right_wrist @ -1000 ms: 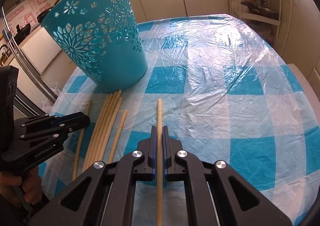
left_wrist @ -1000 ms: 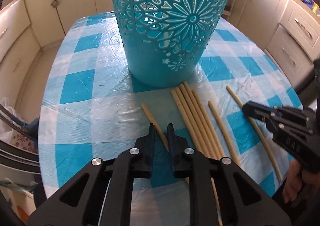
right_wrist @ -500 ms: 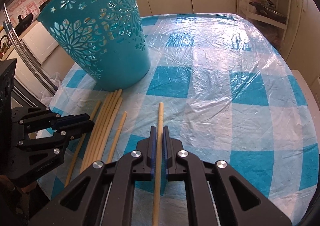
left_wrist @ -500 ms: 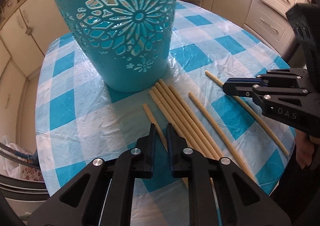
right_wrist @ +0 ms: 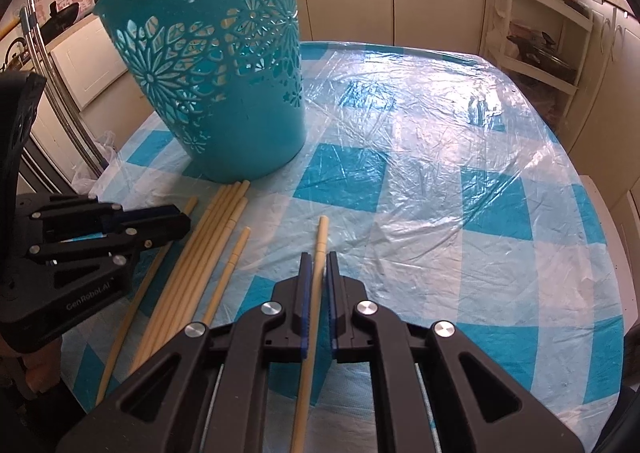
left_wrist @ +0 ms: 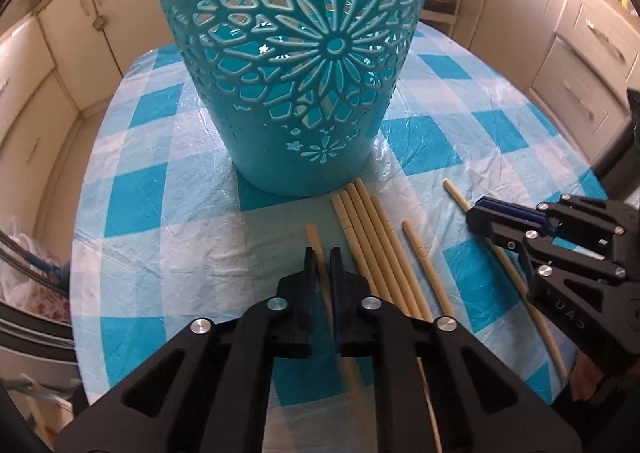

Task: Organize utensils
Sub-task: 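Grasp a wooden stick with the left tool and lift it, then carry the stick over the teal basket and open the left tool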

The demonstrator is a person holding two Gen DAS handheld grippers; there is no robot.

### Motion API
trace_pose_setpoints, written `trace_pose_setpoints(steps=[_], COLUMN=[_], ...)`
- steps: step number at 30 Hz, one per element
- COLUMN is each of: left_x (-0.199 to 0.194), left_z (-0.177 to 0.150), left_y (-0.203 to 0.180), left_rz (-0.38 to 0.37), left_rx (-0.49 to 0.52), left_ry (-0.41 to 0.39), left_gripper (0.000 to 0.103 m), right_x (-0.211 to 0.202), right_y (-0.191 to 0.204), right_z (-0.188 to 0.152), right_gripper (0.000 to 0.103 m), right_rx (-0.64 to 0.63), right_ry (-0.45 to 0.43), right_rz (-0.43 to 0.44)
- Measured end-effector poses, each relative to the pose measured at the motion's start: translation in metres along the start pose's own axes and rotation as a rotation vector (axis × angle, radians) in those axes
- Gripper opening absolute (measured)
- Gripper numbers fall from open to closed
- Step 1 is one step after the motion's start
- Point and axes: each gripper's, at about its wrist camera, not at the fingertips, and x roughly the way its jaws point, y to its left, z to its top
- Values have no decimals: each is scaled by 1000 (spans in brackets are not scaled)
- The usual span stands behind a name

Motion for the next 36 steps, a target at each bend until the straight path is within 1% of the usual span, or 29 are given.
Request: trace_pose_setpoints(steps=[3,6,8,11,15,16,18,21,22,24,27,30,33,36], left_x=[-3,-16,-32,-60,-103,-120,-145,-175,-185,-198,-205,-211,-209,-197], left_z=[-4,-9,-12,-13,-8,-4,9,26,35,57,89,114,141,161], left_y=[7,13,18,23,27,28,27,31,32,32,28,29,30,31], left_rz=[-33,-68,-93,-129,-206,-240,-274,-300,-300,-277,-238,-210,-135,-50], left_rx=[-40,-62,-77,-87,-91,-97,-102,-112,-116,-127,-147,-186,-220,-239], left_ry=[-1,-23,-58,-116,-206,-242,-304,-391,-428,-500,-594,-670,-763,-804], left_gripper=[5,5,5,5,5,5,5,5,5,5,5,5,5,5], right_x=[0,0,0,0,0,0,-1,-1,-1,-2,-2,-2,-2,-2], right_y=[-1,-1,1,4,6,6,5,2,2,-1,-7,-10,-13,-16], right_z=[1,0,0,0,1,0,0,1,0,0,1,1,0,-1], right_gripper=[8,14,17,21,22,22,22,22,22,23,23,23,23,24], right_rx=[3,6,1,-17,-21,-18,-9,6,11,18,29,43,57,70], right_ry=[-2,-4,-6,-7,-7,-7,-8,-8,-8,-9,-9,-10,-11,-12], right_rz=[3,25,32,25,24,27,36,53,57,68,86,104,120,140])
